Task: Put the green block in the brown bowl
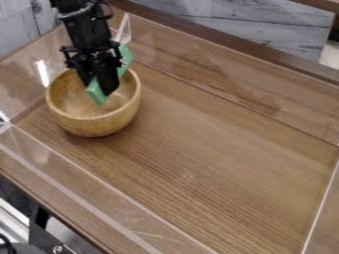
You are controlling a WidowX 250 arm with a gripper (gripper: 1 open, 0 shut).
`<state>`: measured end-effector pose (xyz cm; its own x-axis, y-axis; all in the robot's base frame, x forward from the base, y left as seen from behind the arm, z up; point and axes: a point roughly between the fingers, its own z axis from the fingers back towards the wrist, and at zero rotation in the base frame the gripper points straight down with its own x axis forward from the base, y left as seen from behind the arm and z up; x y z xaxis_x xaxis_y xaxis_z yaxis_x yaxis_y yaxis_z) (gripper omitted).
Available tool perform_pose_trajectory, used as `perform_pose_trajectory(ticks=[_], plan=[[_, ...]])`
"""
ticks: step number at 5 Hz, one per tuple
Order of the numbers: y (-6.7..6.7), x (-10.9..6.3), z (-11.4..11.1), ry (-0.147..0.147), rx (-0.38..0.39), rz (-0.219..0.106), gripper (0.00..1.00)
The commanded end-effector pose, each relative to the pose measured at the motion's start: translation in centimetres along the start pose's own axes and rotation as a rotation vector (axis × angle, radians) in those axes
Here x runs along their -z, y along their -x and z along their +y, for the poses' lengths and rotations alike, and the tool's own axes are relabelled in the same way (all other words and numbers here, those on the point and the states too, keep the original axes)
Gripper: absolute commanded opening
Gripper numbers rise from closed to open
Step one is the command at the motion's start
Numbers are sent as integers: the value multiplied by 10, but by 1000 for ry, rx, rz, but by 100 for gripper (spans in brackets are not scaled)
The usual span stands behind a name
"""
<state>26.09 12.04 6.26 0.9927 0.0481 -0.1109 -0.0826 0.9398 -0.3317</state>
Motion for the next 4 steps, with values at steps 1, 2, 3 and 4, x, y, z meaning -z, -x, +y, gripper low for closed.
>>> perform_pose_trajectory(ticks=[1, 2, 3, 4], plan=[[-11, -13, -3, -20, 23, -43, 0], [-12, -12, -3, -17, 21, -41, 0], [-13, -12, -3, -14, 20, -38, 0], [-15, -11, -3, -11, 18, -35, 0]])
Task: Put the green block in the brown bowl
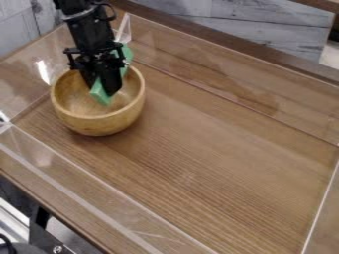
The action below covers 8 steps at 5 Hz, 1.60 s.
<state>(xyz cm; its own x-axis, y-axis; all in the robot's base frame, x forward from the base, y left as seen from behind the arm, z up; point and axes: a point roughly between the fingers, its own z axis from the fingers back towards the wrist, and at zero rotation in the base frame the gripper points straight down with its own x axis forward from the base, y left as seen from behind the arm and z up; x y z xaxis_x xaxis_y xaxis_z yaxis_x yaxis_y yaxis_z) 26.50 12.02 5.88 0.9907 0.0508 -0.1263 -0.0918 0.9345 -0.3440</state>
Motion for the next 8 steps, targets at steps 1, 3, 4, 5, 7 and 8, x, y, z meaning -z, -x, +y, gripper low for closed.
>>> perform_pose_trajectory(ticks=[1, 3, 4, 5, 7, 8], plan=[[-11, -14, -4, -22, 24, -44, 0], [-12, -14, -4, -15, 19, -35, 0], [-13, -14, -5, -12, 16, -30, 0], [-14, -14, -6, -9, 13, -24, 0], [-15, -14, -8, -2, 8, -14, 0], [-16, -14, -9, 1, 6, -8, 0]])
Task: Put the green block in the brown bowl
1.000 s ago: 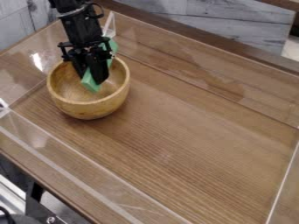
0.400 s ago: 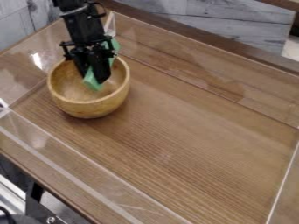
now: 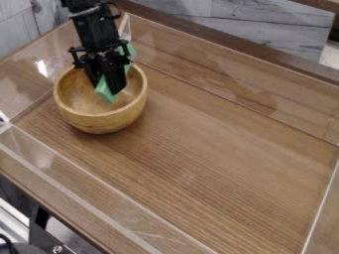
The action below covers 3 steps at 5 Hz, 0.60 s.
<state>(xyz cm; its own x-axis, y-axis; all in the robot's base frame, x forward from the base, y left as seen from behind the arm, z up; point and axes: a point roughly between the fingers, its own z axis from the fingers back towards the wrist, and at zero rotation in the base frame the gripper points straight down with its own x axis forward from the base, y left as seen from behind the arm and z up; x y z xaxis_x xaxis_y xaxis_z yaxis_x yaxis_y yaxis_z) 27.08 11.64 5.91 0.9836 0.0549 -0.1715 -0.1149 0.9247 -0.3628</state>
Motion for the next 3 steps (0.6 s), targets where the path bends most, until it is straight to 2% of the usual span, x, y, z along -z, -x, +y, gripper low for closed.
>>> perform_pose_trajectory(ticks=[1, 3], plan=[[-10, -14, -6, -20, 25, -43, 0], [-10, -15, -10, -15, 23, -28, 0]])
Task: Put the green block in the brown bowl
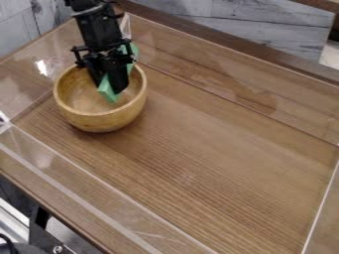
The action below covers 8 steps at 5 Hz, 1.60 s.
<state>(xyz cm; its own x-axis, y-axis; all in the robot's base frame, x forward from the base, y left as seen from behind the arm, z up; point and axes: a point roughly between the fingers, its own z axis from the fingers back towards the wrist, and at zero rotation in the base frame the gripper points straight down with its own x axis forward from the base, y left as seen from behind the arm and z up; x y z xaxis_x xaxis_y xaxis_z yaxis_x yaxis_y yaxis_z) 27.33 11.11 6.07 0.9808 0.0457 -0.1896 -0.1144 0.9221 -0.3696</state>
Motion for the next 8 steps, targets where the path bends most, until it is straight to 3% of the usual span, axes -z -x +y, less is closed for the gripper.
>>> perform_pose_trajectory(ticks=[1, 8], plan=[[-7, -15, -6, -20, 21, -39, 0], [-1, -22, -32, -16, 29, 39, 0]])
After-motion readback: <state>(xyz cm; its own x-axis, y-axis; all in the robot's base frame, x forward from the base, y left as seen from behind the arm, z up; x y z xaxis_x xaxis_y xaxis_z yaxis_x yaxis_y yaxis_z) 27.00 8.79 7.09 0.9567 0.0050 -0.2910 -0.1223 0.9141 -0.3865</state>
